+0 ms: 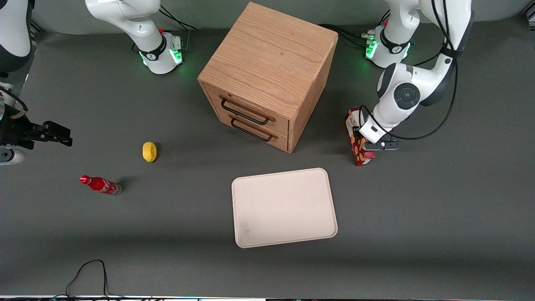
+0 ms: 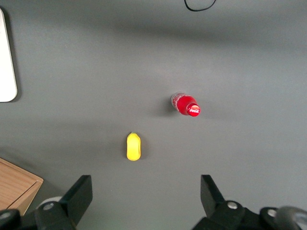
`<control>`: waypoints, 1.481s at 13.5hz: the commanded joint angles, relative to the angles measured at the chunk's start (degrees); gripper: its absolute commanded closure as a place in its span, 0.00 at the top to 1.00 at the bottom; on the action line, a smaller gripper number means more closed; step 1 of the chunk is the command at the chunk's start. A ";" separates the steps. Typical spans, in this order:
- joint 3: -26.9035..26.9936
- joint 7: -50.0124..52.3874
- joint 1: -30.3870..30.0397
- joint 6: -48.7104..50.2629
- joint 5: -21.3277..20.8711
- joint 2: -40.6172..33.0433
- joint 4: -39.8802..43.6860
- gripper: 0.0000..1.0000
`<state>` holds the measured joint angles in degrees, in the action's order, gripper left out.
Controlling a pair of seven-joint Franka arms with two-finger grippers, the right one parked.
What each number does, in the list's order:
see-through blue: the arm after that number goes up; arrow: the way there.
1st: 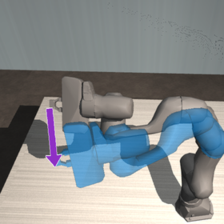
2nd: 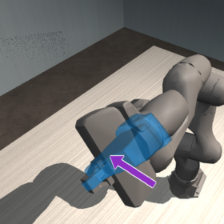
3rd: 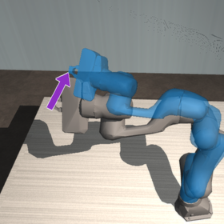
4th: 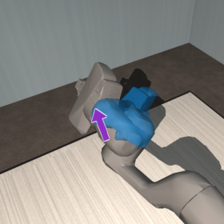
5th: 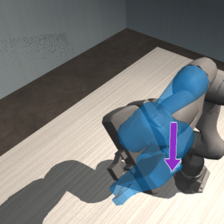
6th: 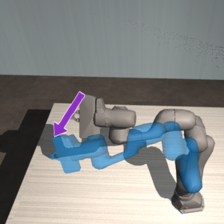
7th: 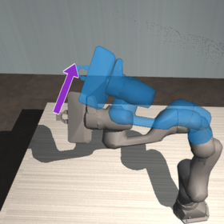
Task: Place red cookie box on tray
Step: 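Lower the left gripper and close it on the cookie box's end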
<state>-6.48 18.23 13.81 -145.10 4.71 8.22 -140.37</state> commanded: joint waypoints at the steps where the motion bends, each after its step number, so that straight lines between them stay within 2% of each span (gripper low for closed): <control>1: -0.03 1.02 0.43 -0.27 0.21 -1.54 -0.96 0.00; 6: -0.03 1.02 0.34 0.95 0.30 -2.68 -0.52 0.00; 9: 0.23 1.02 -0.10 11.28 0.21 -6.54 3.51 0.00; 11: 0.76 1.02 -0.28 24.44 0.21 -9.09 10.52 0.00; 14: 2.52 0.94 -0.28 45.37 -0.32 -9.02 27.11 0.00; 18: 4.01 -0.21 -0.89 60.60 -0.32 -4.73 45.14 0.00; 20: 4.10 -0.29 -1.85 64.32 -0.32 -1.91 51.93 0.00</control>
<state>-2.36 18.33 12.77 -85.39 4.67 0.89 -97.45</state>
